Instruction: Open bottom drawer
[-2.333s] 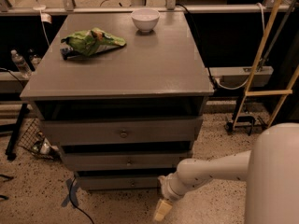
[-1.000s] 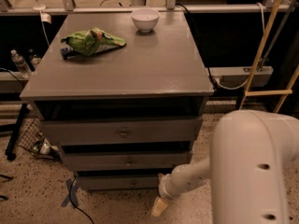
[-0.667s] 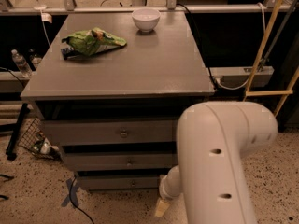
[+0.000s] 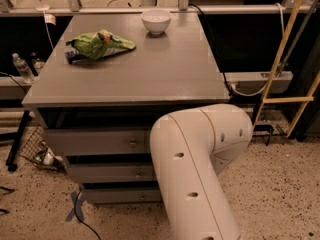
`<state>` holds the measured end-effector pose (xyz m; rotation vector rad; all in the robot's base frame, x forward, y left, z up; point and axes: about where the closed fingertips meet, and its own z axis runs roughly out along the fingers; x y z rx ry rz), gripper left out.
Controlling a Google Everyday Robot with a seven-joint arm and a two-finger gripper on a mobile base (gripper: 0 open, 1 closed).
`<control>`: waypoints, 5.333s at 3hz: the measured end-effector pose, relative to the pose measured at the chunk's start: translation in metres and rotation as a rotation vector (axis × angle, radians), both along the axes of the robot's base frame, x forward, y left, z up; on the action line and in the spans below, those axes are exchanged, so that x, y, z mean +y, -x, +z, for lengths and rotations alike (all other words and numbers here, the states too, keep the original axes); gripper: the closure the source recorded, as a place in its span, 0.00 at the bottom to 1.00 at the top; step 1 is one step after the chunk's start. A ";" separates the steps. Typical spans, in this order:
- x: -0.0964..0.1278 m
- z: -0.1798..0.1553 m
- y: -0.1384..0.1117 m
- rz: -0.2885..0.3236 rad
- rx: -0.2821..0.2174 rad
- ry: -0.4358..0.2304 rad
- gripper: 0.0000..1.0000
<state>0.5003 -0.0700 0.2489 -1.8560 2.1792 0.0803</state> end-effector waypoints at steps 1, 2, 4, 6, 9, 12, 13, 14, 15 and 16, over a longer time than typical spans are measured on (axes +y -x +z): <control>-0.005 -0.013 -0.006 0.007 -0.049 -0.034 0.00; -0.008 -0.031 -0.012 0.009 -0.067 -0.087 0.00; 0.016 -0.064 -0.038 0.059 -0.087 -0.182 0.00; 0.045 -0.066 -0.074 0.131 -0.151 -0.223 0.00; 0.059 -0.099 -0.091 0.147 -0.073 -0.277 0.40; 0.059 -0.091 -0.091 0.147 -0.072 -0.277 1.00; 0.058 -0.091 -0.085 0.144 -0.059 -0.283 1.00; 0.052 -0.090 -0.063 0.135 -0.011 -0.304 1.00; 0.050 -0.089 -0.060 0.132 -0.004 -0.307 1.00; 0.041 -0.089 -0.032 0.103 0.050 -0.332 1.00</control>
Offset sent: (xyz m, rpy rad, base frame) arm 0.0315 -0.0162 -0.0516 0.1627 -0.1022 0.0051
